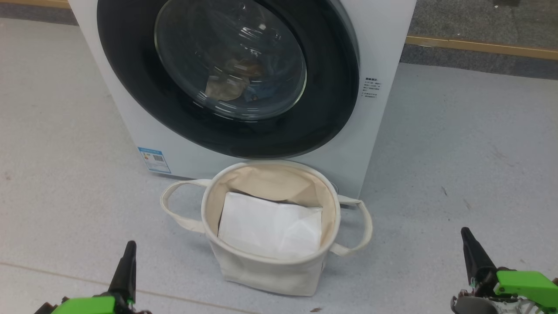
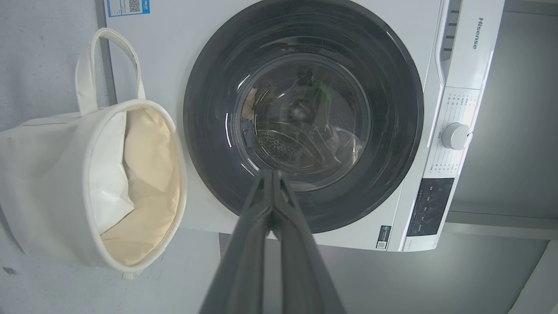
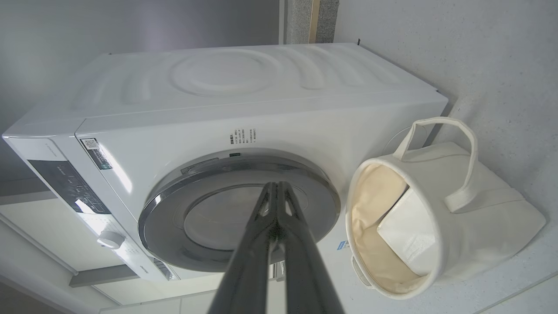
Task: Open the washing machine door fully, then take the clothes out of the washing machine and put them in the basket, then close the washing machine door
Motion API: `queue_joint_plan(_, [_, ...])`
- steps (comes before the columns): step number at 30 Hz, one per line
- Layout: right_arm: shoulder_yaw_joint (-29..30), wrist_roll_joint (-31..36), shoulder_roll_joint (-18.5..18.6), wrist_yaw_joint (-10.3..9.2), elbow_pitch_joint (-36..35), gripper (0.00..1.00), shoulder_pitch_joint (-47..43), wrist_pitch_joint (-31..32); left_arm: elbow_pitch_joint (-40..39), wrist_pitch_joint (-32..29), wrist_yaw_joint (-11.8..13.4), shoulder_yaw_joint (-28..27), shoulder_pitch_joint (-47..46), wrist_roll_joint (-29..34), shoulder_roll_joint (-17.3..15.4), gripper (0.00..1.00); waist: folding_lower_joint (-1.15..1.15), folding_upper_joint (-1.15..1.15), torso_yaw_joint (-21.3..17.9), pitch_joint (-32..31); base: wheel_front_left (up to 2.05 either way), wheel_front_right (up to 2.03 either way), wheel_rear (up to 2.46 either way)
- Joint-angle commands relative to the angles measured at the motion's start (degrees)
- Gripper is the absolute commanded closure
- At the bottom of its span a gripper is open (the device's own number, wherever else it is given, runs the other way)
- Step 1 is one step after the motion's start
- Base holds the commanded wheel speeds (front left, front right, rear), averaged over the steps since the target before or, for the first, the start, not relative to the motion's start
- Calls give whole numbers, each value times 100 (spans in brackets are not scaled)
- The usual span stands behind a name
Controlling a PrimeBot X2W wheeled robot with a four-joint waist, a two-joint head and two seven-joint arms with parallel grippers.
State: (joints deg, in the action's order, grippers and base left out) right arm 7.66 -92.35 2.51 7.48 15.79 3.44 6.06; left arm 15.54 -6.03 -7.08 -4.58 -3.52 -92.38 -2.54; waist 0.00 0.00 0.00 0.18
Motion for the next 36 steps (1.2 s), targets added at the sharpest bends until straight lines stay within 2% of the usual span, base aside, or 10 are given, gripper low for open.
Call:
queue_joint_plan(1, [-109, 23, 37, 1, -177, 100, 275, 47, -150, -49, -41, -198, -267, 25, -35, 100, 0, 0, 0, 0, 0, 0, 0])
queue_joint_plan(36, [-108, 23, 37, 1, -177, 100, 275, 48, -150, -50, -41, -200, -267, 26, -34, 100, 0, 0, 0, 0, 0, 0, 0])
